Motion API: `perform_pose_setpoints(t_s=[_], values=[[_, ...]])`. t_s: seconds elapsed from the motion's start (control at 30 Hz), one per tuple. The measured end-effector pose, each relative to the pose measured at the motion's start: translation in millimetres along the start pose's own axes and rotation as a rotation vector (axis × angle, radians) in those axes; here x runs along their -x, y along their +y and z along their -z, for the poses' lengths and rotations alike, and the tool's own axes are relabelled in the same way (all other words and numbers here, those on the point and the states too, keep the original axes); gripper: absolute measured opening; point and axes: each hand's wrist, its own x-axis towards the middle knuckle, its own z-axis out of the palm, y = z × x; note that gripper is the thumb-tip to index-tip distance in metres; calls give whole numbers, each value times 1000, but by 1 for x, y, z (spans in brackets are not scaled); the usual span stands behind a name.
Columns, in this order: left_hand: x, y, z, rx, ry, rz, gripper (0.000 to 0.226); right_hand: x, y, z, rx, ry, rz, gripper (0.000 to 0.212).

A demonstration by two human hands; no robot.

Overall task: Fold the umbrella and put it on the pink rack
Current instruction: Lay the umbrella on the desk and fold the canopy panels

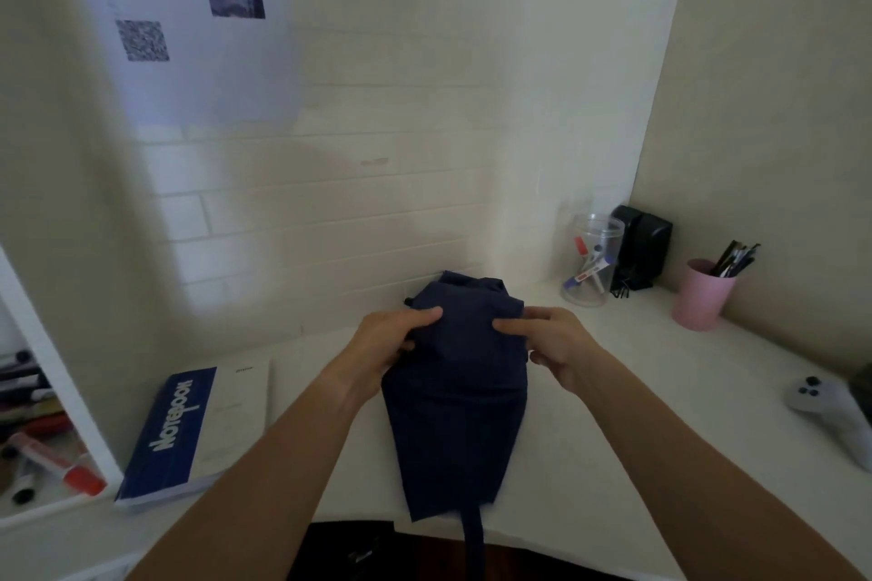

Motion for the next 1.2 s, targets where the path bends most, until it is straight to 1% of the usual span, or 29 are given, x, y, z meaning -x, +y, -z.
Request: perform_pose_setpoints(t_s=[0.1,0.13,0.2,0.27,0.3,0.37,0.4,0.47,0.53,0.6,0.67,0.7,0.77,0.83,0.9,0.93,1.0,1.07,1.13,1.2], values=[[8,2,4,102,-152,-46,47,14,3,10,-82,-95,25,35],[9,1,5,91,-173,-59,50,18,6,12,-101,-111,22,33],[12,2,5,-19,-144,-68,62,25,11,15,-120,-131,27,34],[20,3,4,-83,-102,-51,65,33,16,18,-97,-139,41,43],[24,4,3,-108,-78,-53,61,37,19,19,-81,-139,43,48],[33,0,4,-156,-41,-113,41,47,24,18,-56,-115,8,58],[38,-4,5,-161,-30,-149,30,52,28,19,-60,-96,-17,59],[50,-17,12,-148,-42,-187,16,61,38,19,-79,-74,-45,49],[59,-37,21,-170,-91,-159,17,70,52,17,-109,-84,-72,39],[68,-54,25,-198,-139,-91,24,76,65,14,-169,-99,-105,37],[76,-67,22,-207,-139,-24,26,82,72,12,-190,-122,-128,36],[80,-71,19,-205,-123,-9,28,86,75,11,-154,-150,-132,33],[86,-78,13,-202,-83,-40,22,92,80,9,-44,-189,-127,29],[89,-84,12,-210,-39,-96,18,93,84,7,-22,-106,-97,30],[93,-88,13,-212,-29,-124,17,90,87,6,-111,-1,-60,34],[94,-90,13,-211,-25,-137,19,91,87,4,-172,9,-47,36],[96,-93,13,-183,-16,-139,24,94,90,-1,-302,-27,-54,40],[98,-95,13,-108,1,-107,27,98,95,-4,-379,-32,-94,38],[99,-101,15,-48,9,-63,28,100,99,-5,-365,15,-117,33],[100,-105,17,-27,1,-36,28,101,101,-5,-302,73,-148,30]])
